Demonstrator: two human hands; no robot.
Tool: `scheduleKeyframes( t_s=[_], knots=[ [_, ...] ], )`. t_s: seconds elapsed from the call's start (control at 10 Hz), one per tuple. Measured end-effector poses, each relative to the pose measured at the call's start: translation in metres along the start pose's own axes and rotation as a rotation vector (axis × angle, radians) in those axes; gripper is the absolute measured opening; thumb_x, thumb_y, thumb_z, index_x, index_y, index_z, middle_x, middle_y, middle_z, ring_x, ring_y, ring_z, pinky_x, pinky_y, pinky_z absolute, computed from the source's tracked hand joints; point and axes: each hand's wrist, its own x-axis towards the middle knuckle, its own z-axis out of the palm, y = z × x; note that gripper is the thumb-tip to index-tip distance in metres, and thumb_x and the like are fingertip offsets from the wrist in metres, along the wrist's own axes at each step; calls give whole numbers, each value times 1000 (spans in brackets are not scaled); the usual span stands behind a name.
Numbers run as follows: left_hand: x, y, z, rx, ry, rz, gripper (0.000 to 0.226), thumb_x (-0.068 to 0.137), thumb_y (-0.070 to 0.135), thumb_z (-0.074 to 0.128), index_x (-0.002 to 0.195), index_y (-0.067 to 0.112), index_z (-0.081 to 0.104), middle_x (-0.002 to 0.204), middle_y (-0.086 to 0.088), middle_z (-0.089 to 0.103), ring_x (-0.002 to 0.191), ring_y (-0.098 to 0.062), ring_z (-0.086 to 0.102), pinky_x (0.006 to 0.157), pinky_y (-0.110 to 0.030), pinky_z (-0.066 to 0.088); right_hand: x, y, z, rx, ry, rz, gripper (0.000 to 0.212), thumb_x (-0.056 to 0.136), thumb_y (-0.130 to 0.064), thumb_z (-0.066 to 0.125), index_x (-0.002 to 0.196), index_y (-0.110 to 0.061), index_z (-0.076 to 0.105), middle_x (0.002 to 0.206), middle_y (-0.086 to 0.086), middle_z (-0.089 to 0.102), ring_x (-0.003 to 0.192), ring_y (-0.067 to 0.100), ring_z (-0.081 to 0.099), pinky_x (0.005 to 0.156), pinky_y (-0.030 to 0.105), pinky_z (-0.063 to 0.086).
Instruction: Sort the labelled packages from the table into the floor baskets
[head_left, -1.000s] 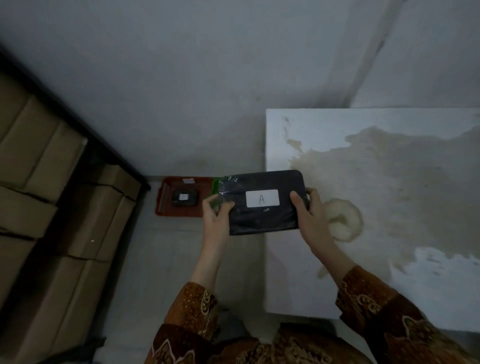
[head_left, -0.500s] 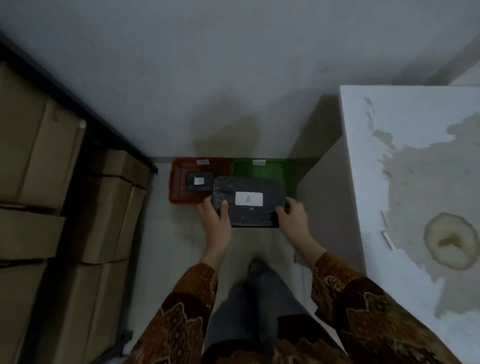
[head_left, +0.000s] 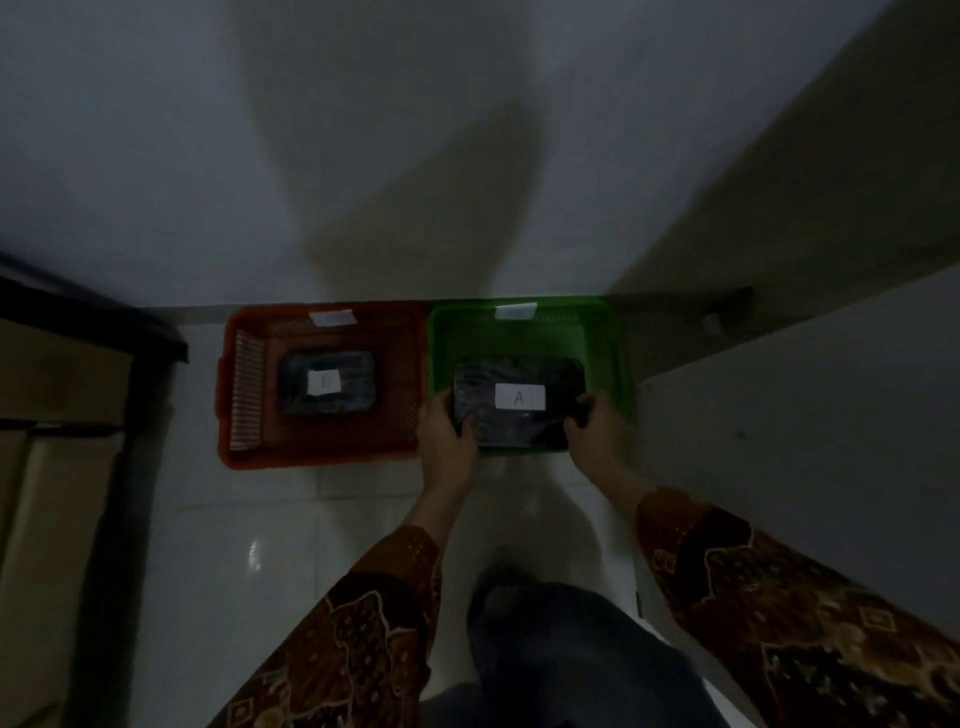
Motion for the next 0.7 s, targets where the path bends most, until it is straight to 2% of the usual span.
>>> scheduleKeyframes(
  t_s=[0.1, 0.2, 0.3, 0.4, 0.5, 0.6, 0.7],
  knots=[
    [54, -36, 47, 50, -55, 68, 43, 90, -6, 52, 133, 2, 49, 127, -20, 58, 116, -32, 56, 87, -20, 38, 63, 33, 38, -49, -55, -36, 39, 88, 0, 58, 125, 2, 46, 129, 23, 52, 117, 35, 52, 96, 41, 46],
    [95, -72, 82, 183, -132, 177, 49, 89, -5, 52, 136, 6, 49, 126, -23, 58, 113, -35, 57, 88, -29, 47, 111, 61, 64, -101, -76, -118, 53, 84, 3, 62, 132, 2, 42, 135, 24, 47, 124, 37, 46, 106, 49, 41],
    [121, -102, 107, 320, -237, 211, 59, 90, -2, 54, 146, 12, 38, 135, -26, 50, 118, -37, 53, 96, -35, 47, 145, 81, 81, -131, -113, -230, 58, 83, 6, 63, 136, 3, 39, 139, 24, 43, 129, 37, 43, 111, 49, 37],
    [130, -123, 119, 371, -334, 228, 66, 91, 0, 55, 150, 10, 26, 142, -25, 44, 123, -37, 50, 98, -35, 45, 162, 92, 92, -138, -218, -317, 66, 86, 2, 62, 143, 1, 30, 148, 23, 35, 135, 35, 38, 115, 47, 32],
    [133, -131, 119, 354, -427, 244, 70, 93, 3, 56, 151, 10, 17, 154, -22, 30, 133, -35, 42, 108, -32, 38, 166, 99, 92, -152, -343, -324, 80, 84, 0, 66, 148, -2, 17, 155, 23, 21, 140, 35, 30, 119, 42, 25],
    [126, -125, 104, 399, -498, 285, 73, 93, 5, 55, 151, 9, 11, 158, -21, 19, 140, -34, 33, 114, -34, 31, 153, 101, 82, -244, -349, -350, 85, 83, -5, 68, 149, -5, 15, 158, 22, 11, 144, 34, 21, 119, 37, 21],
    [110, -105, 84, 497, -417, 309, 68, 92, 5, 54, 151, 12, 22, 152, -23, 32, 133, -37, 41, 107, -44, 43, 129, 96, 70, -302, -261, -354, 75, 84, -5, 66, 147, -2, 25, 155, 23, 21, 142, 35, 25, 118, 41, 26]
  ],
)
